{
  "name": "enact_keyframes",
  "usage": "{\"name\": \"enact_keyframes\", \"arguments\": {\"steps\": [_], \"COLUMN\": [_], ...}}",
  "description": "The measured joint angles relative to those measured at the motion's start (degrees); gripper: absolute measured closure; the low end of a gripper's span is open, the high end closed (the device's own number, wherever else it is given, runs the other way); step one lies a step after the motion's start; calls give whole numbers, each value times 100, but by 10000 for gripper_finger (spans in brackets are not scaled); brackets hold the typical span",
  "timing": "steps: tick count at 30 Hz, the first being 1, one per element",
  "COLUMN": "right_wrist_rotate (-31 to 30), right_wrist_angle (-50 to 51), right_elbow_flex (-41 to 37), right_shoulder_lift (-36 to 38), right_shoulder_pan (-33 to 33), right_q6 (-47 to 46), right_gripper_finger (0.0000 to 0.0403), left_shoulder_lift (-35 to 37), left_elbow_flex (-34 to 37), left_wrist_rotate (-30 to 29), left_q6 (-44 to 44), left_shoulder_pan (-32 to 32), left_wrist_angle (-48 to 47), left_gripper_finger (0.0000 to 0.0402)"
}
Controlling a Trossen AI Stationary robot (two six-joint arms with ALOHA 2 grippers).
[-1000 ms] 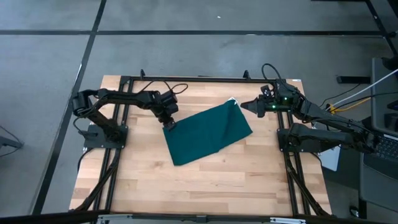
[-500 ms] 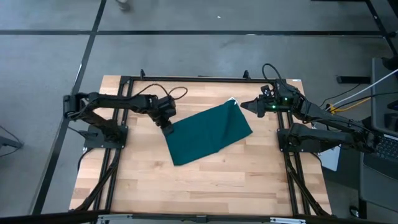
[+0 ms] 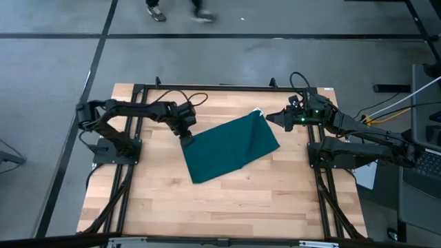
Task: Fold microfiber towels
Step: Fold the green napkin
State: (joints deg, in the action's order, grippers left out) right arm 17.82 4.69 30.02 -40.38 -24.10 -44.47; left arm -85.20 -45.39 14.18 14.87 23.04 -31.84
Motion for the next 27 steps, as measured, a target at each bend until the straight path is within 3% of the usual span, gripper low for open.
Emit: {"name": "enact_keyframes", "arguments": {"steps": [6, 17, 27], "right_wrist_rotate": [3, -24, -26], "right_wrist_angle": [-44, -216, -214], "right_elbow_flex": [0, 0, 0], "right_shoulder_lift": [2, 2, 2], "right_shoulder_pan": [14, 22, 22], "right_q6": [-89, -50, -54], "right_gripper_finger": [243, 252, 220], "left_shoulder_lift": [-136, -136, -667], "left_elbow_flex": [0, 0, 0], "left_wrist_rotate": [54, 136, 599], "left_q6": [-368, -959, -1135], "left_shoulder_pan": [242, 375, 372], "left_wrist_angle": [22, 75, 194], "left_gripper_finger": [303, 306, 306]}}
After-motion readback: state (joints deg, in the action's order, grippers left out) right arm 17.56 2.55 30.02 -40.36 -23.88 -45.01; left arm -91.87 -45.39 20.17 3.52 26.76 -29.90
